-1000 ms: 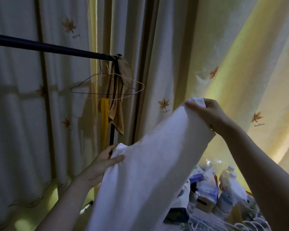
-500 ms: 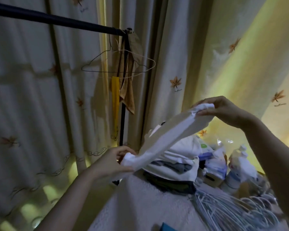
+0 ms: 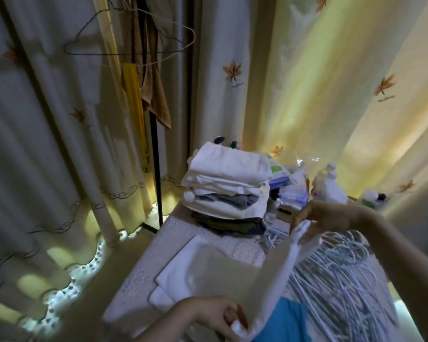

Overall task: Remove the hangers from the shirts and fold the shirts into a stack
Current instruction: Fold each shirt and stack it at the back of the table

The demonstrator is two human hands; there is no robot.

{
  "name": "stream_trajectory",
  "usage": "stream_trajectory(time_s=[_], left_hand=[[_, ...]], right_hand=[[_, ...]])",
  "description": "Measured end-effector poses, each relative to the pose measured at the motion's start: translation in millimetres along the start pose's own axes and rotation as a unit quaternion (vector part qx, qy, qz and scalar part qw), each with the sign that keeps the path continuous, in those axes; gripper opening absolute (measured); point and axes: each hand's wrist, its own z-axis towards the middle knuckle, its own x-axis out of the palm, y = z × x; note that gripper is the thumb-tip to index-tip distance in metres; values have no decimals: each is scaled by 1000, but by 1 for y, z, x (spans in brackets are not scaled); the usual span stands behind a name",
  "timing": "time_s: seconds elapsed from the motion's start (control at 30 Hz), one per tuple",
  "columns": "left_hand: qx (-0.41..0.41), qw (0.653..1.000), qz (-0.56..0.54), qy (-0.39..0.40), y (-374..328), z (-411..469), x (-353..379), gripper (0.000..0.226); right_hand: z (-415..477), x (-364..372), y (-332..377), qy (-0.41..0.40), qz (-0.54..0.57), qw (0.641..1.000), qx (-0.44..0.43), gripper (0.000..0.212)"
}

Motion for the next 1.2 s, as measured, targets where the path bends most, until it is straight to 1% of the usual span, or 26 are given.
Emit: stream_trajectory(time_s=[0.07, 0.13, 0.17, 0.2, 0.23, 0.27, 0.33, 0.37, 0.4, 0.43, 0.5, 0.57, 0.6, 0.63, 0.67, 0.73, 0.77, 0.83, 0.9, 0.93, 1.0, 1.03, 1.07, 1.1, 1.13, 1.2], left_hand=[[-18, 1000, -2, 25, 10, 2, -5, 38], [-59, 998, -9, 28, 25, 1, -19, 38], [-80, 996, -29, 4, 34, 0, -28, 36], [-98, 992, -72, -43, 43, -3, -38, 31], [-112, 979, -132, -110, 52, -6, -50, 25], [-122, 951, -212, -188, 59, -8, -61, 20], [-147, 869, -335, -334, 79, -15, -81, 18], [-170, 841, -344, -380, 91, -17, -87, 17], [-190, 833, -334, -399, 103, -19, -90, 15], [-205, 831, -316, -410, 112, -19, -90, 13], [-222, 824, -289, -434, 123, -16, -83, 12], [-190, 833, -169, -492, 120, -10, -75, 11], [-151, 845, -127, -497, 114, -5, -70, 16], [-106, 865, -98, -481, 103, 0, -66, 21], [-63, 890, -78, -445, 93, 9, -62, 24], [-14, 938, -73, -339, 78, 30, -52, 16], [-8, 957, -82, -277, 72, 40, -46, 16], [-44, 980, -72, -178, 64, 55, -36, 38], [-83, 986, -54, -134, 60, 63, -34, 53], [-91, 985, -69, -128, 58, 62, -35, 56], [-116, 973, -164, -111, 54, 56, -41, 54], [-126, 961, -227, -97, 51, 50, -46, 50], [-129, 946, -284, -89, 49, 43, -52, 48], [-121, 935, -321, -86, 50, 37, -58, 52], [-112, 930, -340, -88, 51, 29, -64, 64], [-123, 934, -310, -128, 58, 19, -80, 94]], right_hand=[[15, 8, 0, 4, -12, 1000, 21, 18], [43, 19, 8, 8, -52, 998, 43, 19], [62, 28, 14, 6, -70, 996, 47, 19], [83, 38, 21, 1, -80, 996, 44, 21], [104, 50, 26, -11, -91, 995, 37, 28], [124, 62, 30, -32, -117, 992, 28, 37], [152, 85, 30, -106, -148, 983, 15, 49], [157, 96, 23, -153, -118, 981, 13, 49], [158, 107, 11, -202, -62, 977, 25, 46], [155, 120, -4, -251, -2, 966, 58, 42], [138, 148, -36, -330, 78, 921, 193, 35], [116, 178, -66, -362, 136, 851, 356, 36], [106, 192, -78, -351, 181, 818, 419, 38], [99, 206, -83, -324, 243, 791, 459, 40], [94, 218, -83, -291, 312, 769, 477, 41], [90, 237, -78, -236, 423, 744, 460, 42], [90, 244, -75, -228, 466, 734, 438, 40], [93, 250, -66, -234, 531, 715, 391, 32], [98, 256, -60, -237, 559, 702, 372, 28], [101, 259, -58, -244, 561, 701, 367, 32], [110, 262, -53, -274, 570, 689, 355, 47], [116, 261, -46, -288, 577, 684, 340, 52], [125, 257, -38, -297, 581, 687, 320, 56], [135, 253, -29, -300, 583, 695, 295, 62], [146, 247, -20, -297, 594, 701, 262, 72], [169, 233, -2, -266, 639, 697, 188, 90]])
